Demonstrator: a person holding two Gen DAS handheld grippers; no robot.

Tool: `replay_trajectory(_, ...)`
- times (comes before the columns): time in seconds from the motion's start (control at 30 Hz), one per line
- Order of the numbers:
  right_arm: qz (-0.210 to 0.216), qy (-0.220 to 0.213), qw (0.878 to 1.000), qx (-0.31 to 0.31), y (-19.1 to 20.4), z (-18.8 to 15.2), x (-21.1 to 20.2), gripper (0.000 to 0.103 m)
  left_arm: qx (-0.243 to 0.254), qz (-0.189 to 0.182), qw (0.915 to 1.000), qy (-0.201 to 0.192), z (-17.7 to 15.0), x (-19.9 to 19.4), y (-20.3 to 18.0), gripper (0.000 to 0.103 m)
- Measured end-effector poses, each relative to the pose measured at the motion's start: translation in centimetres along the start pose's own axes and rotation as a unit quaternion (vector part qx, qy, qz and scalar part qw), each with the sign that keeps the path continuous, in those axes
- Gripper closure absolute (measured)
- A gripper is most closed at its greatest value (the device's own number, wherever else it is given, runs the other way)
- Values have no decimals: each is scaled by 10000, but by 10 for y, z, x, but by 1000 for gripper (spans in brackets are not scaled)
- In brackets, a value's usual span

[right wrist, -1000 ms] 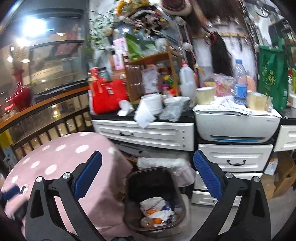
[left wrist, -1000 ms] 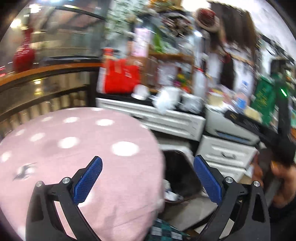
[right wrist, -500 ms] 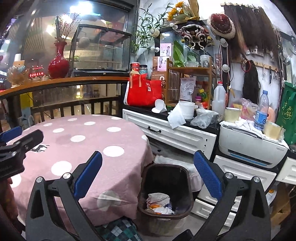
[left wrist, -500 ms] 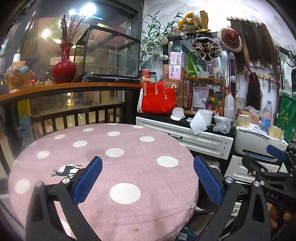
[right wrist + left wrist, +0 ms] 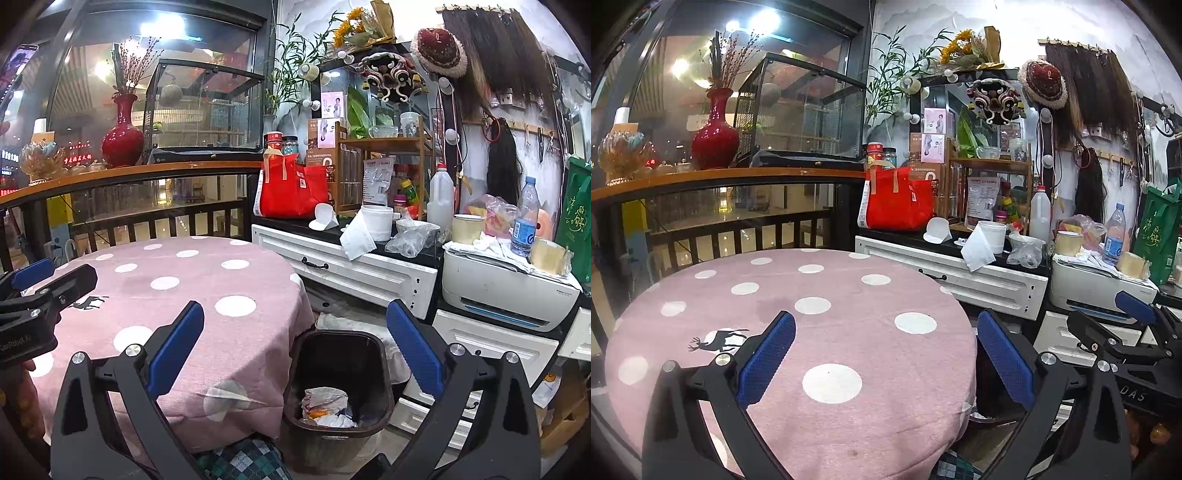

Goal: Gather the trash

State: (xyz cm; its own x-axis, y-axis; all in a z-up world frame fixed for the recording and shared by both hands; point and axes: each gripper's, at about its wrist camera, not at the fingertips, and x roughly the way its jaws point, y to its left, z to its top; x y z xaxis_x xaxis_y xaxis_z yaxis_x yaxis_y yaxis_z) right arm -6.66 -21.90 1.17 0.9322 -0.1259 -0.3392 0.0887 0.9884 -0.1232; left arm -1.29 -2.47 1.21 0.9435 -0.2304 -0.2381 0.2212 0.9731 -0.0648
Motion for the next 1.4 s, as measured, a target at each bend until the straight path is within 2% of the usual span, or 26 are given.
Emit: replay_trajectory(1.4,64,21,10000,-30,4,-5,1,6,50,-24,10000,32,0,2,-2,6)
